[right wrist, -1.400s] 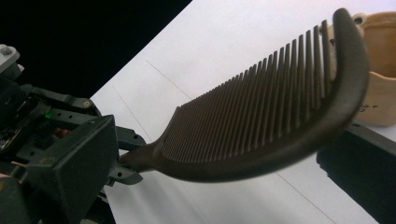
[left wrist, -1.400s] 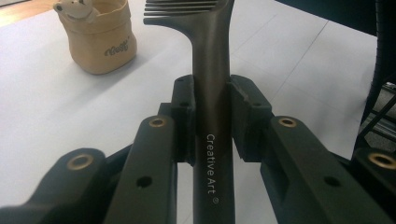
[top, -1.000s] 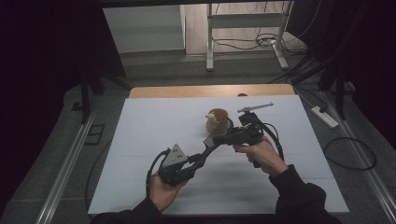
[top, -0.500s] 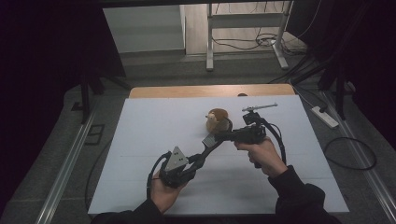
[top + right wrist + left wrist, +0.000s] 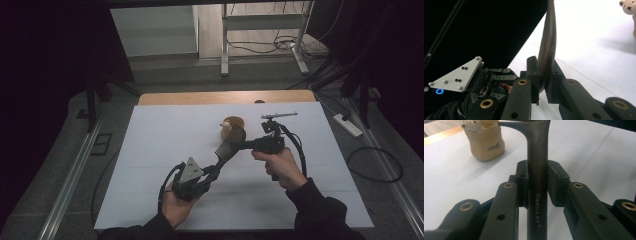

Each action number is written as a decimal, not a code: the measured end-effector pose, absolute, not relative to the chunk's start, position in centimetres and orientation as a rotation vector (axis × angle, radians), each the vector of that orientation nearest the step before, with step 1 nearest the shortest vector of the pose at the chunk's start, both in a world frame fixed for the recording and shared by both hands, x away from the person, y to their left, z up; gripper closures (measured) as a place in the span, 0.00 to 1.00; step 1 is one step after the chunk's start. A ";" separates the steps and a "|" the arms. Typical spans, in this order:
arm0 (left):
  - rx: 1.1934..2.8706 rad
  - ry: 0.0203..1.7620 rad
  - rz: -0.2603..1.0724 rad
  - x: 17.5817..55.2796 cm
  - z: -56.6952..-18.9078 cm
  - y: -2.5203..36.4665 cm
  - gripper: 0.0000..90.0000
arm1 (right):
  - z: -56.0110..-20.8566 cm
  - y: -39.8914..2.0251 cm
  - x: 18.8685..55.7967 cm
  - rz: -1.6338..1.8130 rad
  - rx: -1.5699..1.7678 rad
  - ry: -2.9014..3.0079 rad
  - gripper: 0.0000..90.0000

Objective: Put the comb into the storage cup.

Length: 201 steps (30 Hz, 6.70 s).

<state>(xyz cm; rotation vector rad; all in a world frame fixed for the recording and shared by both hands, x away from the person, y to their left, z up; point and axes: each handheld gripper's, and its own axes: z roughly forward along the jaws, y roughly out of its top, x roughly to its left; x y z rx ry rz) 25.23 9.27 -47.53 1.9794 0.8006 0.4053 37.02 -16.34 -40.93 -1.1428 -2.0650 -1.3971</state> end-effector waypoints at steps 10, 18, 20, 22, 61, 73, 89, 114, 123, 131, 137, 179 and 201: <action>1.974 0.843 0.358 25.8 -47.5 9.5 0.55 | -40.5 -16.4 36.6 -1.438 -1.105 -2.133 0.93; 1.996 0.866 0.297 26.1 -47.5 9.4 0.28 | -40.3 -16.4 36.3 -1.458 -1.068 -2.179 0.93; 2.000 0.865 0.273 26.2 -47.5 9.5 0.23 | -40.2 -16.3 36.2 -1.464 -1.057 -2.194 0.93; 2.003 0.863 0.279 26.1 -47.4 9.5 0.18 | -40.1 -16.3 36.1 -1.471 -1.050 -2.208 0.93; 1.997 0.880 0.168 26.3 -46.9 14.4 0.01 | -39.3 -17.3 35.7 -1.573 -1.016 -2.341 0.93; 1.973 0.914 0.153 25.9 -46.9 16.2 0.01 | -38.9 -17.9 35.7 -1.589 -1.037 -2.356 0.93; 1.947 0.973 0.153 24.7 -46.9 18.5 0.01 | -38.5 -18.7 35.8 -1.618 -1.066 -2.375 0.93; 1.883 1.060 0.168 21.9 -47.1 22.3 0.01 | -37.5 -20.3 36.5 -1.687 -1.153 -2.395 0.93; 1.870 1.091 0.202 20.8 -47.1 23.5 0.01 | -37.6 -20.8 37.1 -1.699 -1.190 -2.389 0.93; 1.880 1.119 0.236 19.8 -47.2 24.4 0.01 | -37.6 -21.4 37.7 -1.716 -1.237 -2.373 0.93; 1.882 1.135 0.264 19.1 -47.3 25.0 0.00 | -37.6 -21.8 38.3 -1.730 -1.272 -2.357 0.93; 1.887 1.134 0.278 18.6 -47.4 25.8 0.01 | -35.6 -23.2 42.2 -1.778 -1.444 -2.293 0.93; 1.964 1.177 0.304 18.9 -47.4 25.1 0.01 | -34.7 -23.1 44.5 -1.788 -1.540 -2.289 0.93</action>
